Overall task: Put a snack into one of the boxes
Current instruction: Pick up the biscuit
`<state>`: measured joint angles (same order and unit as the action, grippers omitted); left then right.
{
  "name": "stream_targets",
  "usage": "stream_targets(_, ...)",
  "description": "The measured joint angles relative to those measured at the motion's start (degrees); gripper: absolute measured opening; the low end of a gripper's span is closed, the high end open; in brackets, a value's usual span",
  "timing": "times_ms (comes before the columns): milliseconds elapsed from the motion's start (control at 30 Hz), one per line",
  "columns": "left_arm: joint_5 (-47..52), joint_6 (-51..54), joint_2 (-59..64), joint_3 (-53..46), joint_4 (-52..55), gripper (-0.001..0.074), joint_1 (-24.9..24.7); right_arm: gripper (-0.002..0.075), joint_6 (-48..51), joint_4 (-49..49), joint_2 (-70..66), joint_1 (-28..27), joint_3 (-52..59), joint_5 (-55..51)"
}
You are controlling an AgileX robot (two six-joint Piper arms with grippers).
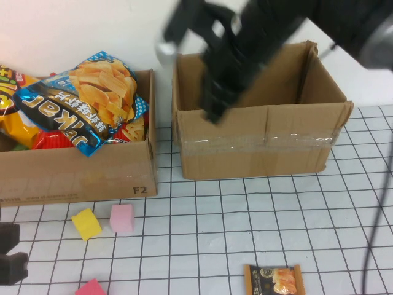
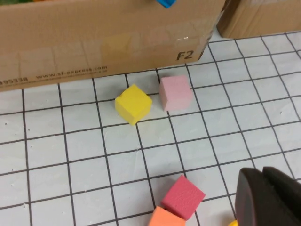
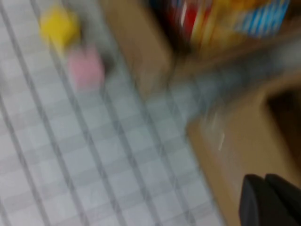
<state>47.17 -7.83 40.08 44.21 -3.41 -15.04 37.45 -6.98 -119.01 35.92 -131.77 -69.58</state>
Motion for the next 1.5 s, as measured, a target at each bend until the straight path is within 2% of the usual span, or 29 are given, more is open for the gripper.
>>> stream_targets(267, -6.8, 1.6, 0.1, -0.8, -0.6, -0.0002, 0.0, 0.0003, 6.0, 2.3, 16.2, 0.0, 31.2, 0.9)
stream_targets(467, -13.1, 2.5, 2.4, -5.0, -0.8, -0.0002, 0.0, 0.0002, 8.7, 2.1, 27.3, 0.0, 53.0, 12.7)
stream_targets(700, -15.2, 4.3, 6.7, -9.7, -0.9, -0.0001, 0.0, 0.0022, 12.2, 0.2, 28.6, 0.0, 67.9, 21.4)
stream_targets(767, -15.3, 4.6, 6.9, -9.8, -0.9, -0.0001, 0.0, 0.0099, 13.7, -1.7, 27.7, 0.0, 69.2, 21.5)
stream_targets(967, -15.3, 5.1, 7.0, -9.8, -0.9, -0.0002, 0.0, 0.0547, 18.6, -6.1, 24.4, 0.0, 69.6, 25.4)
stream_targets(1033, -14.9, 5.1, 7.0, -9.8, -0.9, -0.0002, 0.0, 0.0626, 21.1, -6.4, 22.7, 0.0, 69.6, 26.7)
stream_targets(1167, -14.2, 5.3, 7.0, -9.8, -0.9, -0.0002, 0.0, 0.068, 24.6, -7.2, 18.5, 0.0, 69.6, 28.0)
stream_targets(1500, -13.9, 5.4, 7.0, -9.8, -1.0, -0.0002, 0.0, 0.0691, 26.6, -7.5, 11.0, 0.0, 69.6, 33.0)
